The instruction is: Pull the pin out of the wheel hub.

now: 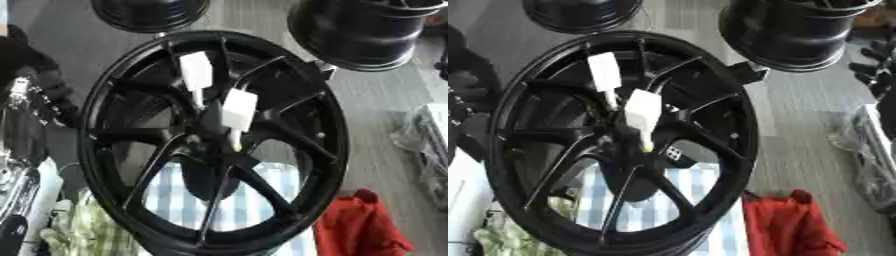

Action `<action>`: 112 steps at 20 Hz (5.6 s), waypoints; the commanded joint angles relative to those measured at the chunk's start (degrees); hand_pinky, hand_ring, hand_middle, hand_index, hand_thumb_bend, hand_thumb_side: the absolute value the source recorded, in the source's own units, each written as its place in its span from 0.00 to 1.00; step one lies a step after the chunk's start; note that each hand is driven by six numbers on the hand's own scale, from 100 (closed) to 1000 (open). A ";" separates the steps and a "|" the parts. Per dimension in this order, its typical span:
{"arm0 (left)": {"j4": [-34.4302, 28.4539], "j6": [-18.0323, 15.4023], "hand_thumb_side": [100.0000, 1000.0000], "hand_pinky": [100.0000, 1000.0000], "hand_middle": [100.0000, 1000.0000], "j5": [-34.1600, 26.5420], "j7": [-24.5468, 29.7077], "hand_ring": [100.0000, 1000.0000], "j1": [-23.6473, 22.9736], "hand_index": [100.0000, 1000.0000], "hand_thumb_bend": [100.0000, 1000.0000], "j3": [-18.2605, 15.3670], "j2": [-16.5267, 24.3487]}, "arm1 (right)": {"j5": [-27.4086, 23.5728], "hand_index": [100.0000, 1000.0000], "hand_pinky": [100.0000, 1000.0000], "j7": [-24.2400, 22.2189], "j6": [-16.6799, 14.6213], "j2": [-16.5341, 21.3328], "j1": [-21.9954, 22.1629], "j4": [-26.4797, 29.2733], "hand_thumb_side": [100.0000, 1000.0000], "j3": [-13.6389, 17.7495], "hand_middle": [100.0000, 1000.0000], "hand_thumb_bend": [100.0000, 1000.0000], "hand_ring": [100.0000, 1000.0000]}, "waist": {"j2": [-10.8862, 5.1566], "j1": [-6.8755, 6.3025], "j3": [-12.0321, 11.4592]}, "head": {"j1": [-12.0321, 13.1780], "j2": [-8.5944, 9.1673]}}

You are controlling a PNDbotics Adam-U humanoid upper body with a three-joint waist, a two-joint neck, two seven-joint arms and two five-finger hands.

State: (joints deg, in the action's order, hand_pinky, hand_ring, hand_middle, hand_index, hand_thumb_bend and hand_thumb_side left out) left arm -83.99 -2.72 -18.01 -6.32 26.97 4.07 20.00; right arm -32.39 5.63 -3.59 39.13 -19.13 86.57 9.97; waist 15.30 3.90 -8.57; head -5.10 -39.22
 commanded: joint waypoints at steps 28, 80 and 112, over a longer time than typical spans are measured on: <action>0.34 0.16 0.86 0.54 0.68 1.67 0.37 0.69 -1.18 0.73 0.02 0.32 3.51 | 8.63 0.83 0.89 -10.92 6.98 17.77 -21.03 24.17 0.49 -18.01 0.80 0.00 0.76 | -2.13 1.00 0.51 | 0.16 -1.88; 0.05 0.50 0.87 0.54 0.67 0.68 0.11 0.69 -1.34 0.73 0.03 0.21 4.27 | 32.53 0.85 0.93 -26.60 32.11 9.43 -29.33 21.86 0.00 -36.91 0.79 0.11 0.79 | -2.41 1.82 0.17 | -0.37 -3.29; 0.66 1.00 0.88 0.54 0.65 1.38 0.82 0.67 -1.47 0.72 0.03 0.86 4.29 | 29.61 0.87 1.00 -25.95 38.63 6.39 -31.45 20.73 0.22 -39.23 0.83 0.20 0.84 | -2.68 2.26 -0.17 | -0.16 -3.99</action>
State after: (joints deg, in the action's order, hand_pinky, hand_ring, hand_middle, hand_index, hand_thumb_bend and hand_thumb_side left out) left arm -82.79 -1.78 -17.08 -5.66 25.12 4.91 22.70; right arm -2.31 -20.27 34.67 44.98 -49.45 106.54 -29.69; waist 14.27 6.38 -8.73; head -5.18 -42.82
